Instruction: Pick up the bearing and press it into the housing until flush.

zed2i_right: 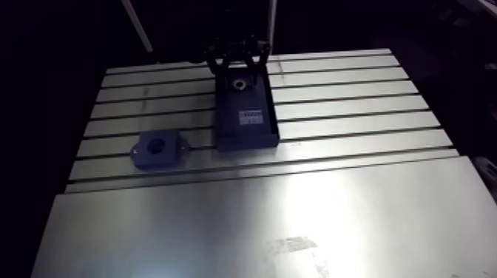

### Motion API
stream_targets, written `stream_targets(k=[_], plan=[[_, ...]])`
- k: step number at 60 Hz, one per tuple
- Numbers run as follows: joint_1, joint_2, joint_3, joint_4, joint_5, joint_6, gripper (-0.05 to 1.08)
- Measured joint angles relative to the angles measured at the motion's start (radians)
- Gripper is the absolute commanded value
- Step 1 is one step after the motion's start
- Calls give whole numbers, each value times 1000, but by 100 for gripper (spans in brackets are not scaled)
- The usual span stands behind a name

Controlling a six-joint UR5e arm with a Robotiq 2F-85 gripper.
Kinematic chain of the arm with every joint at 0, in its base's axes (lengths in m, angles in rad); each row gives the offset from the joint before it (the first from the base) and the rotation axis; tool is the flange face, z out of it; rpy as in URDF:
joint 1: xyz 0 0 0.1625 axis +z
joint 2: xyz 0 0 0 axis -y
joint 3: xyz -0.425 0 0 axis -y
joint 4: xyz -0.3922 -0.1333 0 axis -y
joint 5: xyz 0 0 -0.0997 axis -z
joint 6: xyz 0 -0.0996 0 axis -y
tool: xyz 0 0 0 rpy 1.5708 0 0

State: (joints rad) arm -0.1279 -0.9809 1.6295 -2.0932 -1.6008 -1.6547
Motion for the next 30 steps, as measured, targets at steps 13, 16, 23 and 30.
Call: stream_targets(k=[13,16,23,30], plan=[[0,-5,3,0,0,4,43],[0,-6,4,0,0,4,43],[0,-7,6,0,0,5,45],[0,-8,8,-1,-1,5,48]])
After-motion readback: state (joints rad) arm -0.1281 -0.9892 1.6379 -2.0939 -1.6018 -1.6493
